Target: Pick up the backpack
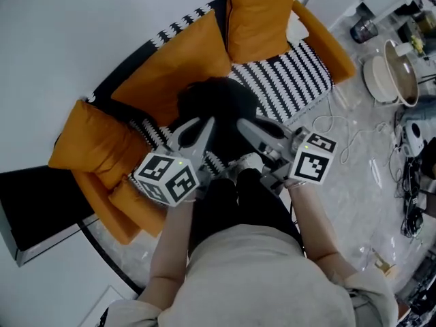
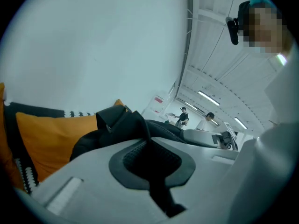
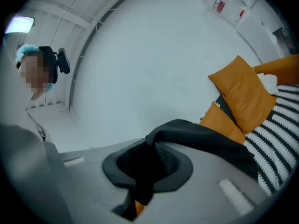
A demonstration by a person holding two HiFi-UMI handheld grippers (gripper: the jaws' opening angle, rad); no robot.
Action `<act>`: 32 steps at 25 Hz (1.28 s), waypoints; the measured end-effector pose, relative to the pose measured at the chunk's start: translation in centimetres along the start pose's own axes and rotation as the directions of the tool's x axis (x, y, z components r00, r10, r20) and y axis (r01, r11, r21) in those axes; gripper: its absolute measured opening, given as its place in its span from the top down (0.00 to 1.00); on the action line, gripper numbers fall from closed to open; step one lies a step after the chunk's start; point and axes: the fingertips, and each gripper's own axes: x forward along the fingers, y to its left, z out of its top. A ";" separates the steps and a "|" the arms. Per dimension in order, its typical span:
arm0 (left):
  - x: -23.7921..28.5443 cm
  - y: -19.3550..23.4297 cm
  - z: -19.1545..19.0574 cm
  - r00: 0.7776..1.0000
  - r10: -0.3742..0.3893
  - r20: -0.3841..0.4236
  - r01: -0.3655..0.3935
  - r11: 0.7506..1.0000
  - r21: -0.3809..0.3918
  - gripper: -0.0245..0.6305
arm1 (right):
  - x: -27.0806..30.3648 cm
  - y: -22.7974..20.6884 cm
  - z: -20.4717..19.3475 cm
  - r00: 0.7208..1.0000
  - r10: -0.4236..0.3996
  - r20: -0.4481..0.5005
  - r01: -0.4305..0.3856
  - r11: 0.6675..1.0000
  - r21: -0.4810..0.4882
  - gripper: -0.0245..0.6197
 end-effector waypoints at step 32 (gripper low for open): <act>-0.6 -9.0 15.4 0.959 -0.165 0.228 0.086 0.943 0.322 0.94 | -1.1 10.0 13.0 0.933 0.257 0.251 -0.207 0.956 -0.209 0.90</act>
